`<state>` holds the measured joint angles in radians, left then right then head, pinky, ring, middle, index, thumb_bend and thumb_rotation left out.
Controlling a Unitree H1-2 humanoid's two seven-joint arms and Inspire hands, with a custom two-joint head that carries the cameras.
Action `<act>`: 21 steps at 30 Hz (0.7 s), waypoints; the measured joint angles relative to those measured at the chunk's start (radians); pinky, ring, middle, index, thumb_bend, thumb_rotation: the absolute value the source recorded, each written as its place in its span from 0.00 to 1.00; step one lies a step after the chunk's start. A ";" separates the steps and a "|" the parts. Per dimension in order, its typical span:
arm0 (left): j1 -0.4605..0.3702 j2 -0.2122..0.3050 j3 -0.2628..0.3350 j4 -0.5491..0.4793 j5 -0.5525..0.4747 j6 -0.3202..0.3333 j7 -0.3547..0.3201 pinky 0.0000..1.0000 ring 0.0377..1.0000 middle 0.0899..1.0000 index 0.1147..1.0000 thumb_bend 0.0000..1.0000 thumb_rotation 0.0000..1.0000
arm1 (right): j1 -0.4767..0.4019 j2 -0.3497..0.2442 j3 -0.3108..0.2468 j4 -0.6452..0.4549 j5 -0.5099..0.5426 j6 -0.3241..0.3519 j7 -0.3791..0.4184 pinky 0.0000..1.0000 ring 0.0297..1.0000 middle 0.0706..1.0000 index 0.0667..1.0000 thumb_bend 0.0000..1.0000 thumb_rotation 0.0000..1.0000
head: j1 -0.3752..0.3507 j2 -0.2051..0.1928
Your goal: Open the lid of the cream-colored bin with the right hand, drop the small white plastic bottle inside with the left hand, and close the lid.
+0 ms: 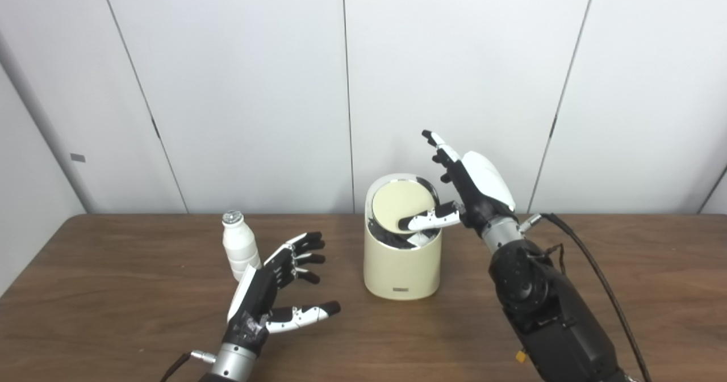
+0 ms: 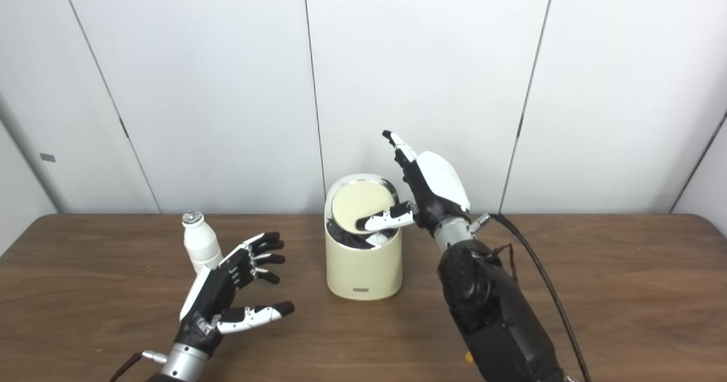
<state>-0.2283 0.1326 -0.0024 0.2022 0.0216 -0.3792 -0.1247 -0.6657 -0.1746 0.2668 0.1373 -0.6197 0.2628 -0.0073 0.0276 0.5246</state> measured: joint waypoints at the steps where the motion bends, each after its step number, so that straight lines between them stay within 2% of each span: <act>1: 0.000 0.000 -0.001 -0.001 0.000 0.000 0.000 0.59 0.74 0.80 0.82 0.76 0.03 | 0.000 -0.001 0.002 0.000 -0.001 0.000 0.000 0.70 0.86 0.93 0.95 0.89 0.17 | 0.000 0.002; 6: 0.004 0.000 -0.002 -0.002 0.000 0.001 0.000 0.59 0.73 0.79 0.82 0.76 0.03 | -0.014 -0.001 0.022 0.001 -0.028 0.017 0.012 0.75 0.88 0.94 0.96 0.88 0.15 | 0.003 0.003; 12: 0.007 0.000 -0.003 -0.007 0.000 0.003 0.000 0.59 0.73 0.79 0.82 0.75 0.02 | -0.051 0.000 0.055 0.008 -0.081 0.096 0.037 0.74 0.86 0.94 0.93 0.89 0.12 | 0.005 0.008; 21: 0.008 0.000 -0.003 -0.009 0.001 0.003 0.000 0.60 0.73 0.79 0.82 0.76 0.04 | -0.049 0.001 0.069 0.015 -0.084 0.081 0.016 0.74 0.87 0.94 0.93 0.88 0.13 | 0.006 0.009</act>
<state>-0.2200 0.1326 -0.0055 0.1934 0.0226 -0.3764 -0.1247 -0.7152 -0.1734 0.3358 0.1524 -0.7039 0.3442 0.0085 0.0337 0.5338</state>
